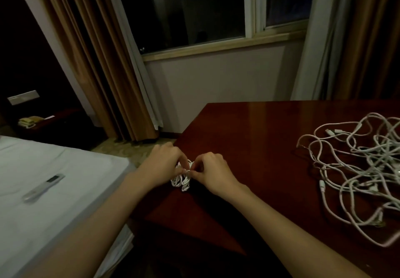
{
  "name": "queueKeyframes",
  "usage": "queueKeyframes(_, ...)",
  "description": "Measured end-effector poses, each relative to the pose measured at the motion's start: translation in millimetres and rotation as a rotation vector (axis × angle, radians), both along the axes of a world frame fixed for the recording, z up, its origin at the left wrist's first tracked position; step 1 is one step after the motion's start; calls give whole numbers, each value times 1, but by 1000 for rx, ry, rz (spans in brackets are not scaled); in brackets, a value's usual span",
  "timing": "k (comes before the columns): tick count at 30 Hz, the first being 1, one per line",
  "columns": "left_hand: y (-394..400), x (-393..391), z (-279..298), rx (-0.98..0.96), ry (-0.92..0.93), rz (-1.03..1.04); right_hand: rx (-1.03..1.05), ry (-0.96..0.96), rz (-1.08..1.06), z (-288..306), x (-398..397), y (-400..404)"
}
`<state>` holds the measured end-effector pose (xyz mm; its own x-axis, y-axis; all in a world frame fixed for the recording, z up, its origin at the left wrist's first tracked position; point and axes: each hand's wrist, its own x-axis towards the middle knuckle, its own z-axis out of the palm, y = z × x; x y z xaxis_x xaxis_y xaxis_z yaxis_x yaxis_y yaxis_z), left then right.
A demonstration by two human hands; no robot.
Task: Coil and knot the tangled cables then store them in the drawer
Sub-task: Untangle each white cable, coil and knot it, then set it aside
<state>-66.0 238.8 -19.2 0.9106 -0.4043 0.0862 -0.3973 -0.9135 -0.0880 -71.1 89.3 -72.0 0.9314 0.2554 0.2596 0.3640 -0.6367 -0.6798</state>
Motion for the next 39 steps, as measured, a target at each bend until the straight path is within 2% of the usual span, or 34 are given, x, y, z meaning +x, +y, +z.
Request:
queueKeyframes(2, -6, 2, 6, 81, 7, 30, -26, -10, 17, 7, 0, -6)
queueKeyframes(4, -18, 4, 12, 82, 11, 33, -45, -41, -1, 22, 1, -21)
queueKeyframes(8, -62, 10, 21, -17, -20, -61, -69, -93, -86, 55, 1, -78)
queueKeyframes(12, -121, 17, 18, -148, 37, -201, -114, -89, -189, 76, -2, -148)
queueKeyframes(19, -205, 38, 12, -216, 60, -321, -189, -39, -327, 60, -14, -224)
queueKeyframes(24, -240, 57, -6, -290, 57, -334, -114, -51, -409, 55, -20, -254)
queueKeyframes(29, -242, 75, -25, -686, 274, -383, -40, -76, -458, 49, -14, -259)
queueKeyframes(33, -234, 73, -41, -1177, 381, -336, 87, -58, -470, 41, 3, -242)
queueKeyframes(36, -232, 69, -43, -1474, 579, -243, 183, 28, -412, 30, 13, -222)
queueKeyframes(39, -231, 69, -42, -1674, 792, -223, 220, 75, -324, 15, 15, -211)
